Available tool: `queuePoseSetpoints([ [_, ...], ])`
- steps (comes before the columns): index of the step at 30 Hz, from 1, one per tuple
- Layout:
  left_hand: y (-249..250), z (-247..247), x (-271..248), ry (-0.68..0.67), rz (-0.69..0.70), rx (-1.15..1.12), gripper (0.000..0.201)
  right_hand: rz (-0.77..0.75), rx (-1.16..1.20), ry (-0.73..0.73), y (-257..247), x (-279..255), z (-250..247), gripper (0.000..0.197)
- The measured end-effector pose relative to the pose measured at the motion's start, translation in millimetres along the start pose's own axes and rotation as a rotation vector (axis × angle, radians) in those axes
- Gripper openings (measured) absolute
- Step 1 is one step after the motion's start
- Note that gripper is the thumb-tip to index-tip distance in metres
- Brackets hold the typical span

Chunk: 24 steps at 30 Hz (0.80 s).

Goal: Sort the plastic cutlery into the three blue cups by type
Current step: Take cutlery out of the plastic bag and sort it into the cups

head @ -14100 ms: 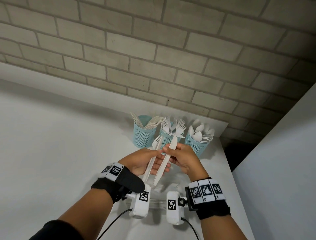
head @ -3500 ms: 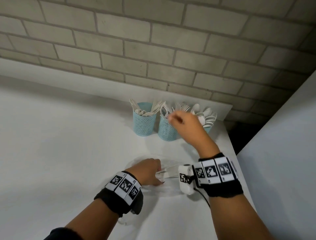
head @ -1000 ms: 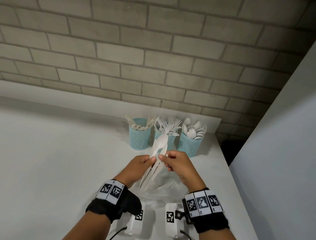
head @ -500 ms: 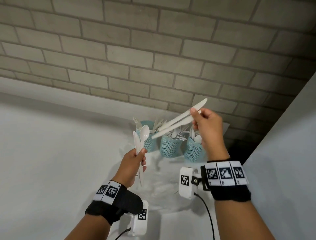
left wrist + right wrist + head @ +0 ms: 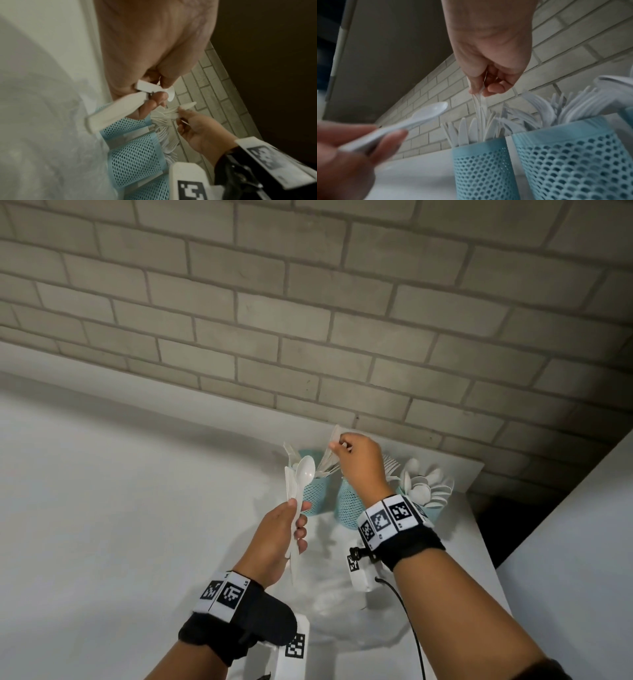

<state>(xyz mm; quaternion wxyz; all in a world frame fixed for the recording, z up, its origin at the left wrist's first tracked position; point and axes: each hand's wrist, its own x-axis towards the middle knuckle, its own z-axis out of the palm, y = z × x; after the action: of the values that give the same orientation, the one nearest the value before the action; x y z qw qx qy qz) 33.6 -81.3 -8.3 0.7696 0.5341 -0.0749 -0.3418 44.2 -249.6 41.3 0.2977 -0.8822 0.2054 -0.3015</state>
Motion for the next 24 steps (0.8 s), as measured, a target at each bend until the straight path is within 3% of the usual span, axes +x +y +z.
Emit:
queuePoseSetpoints([
  [4,-0.3,-0.5,0.3,-0.014,0.033,0.02,0.027,0.027,-0.25,-0.201,0.9,1.1,6.7,0.024],
  [6,0.0,-0.6,0.3,-0.01,0.055,0.036,0.024,0.033,-0.249,-0.233,0.5,3.6,5.6,0.02],
  [9,-0.6,0.1,1.0,-0.005,0.072,0.045,0.019,0.038,-0.111,-0.126,-0.6,3.1,-1.0,0.032],
  [13,-2.2,2.3,-0.1,-0.042,0.066,0.034,0.016,-0.027,0.111,0.024,-6.5,-17.8,-15.4,0.022],
  [15,-3.1,4.9,-1.8,-0.066,0.063,0.031,0.017,-0.047,0.133,-0.037,-8.8,-32.7,-23.3,0.024],
  [20,-7.5,11.6,-6.3,-0.103,0.02,0.088,0.015,-0.024,0.134,-0.35,-6.4,-54.3,-38.1,0.051],
  [24,-9.2,15.4,-10.3,-0.17,-0.012,0.169,0.016,0.025,0.029,-0.482,2.8,-55.2,-52.2,0.028],
])
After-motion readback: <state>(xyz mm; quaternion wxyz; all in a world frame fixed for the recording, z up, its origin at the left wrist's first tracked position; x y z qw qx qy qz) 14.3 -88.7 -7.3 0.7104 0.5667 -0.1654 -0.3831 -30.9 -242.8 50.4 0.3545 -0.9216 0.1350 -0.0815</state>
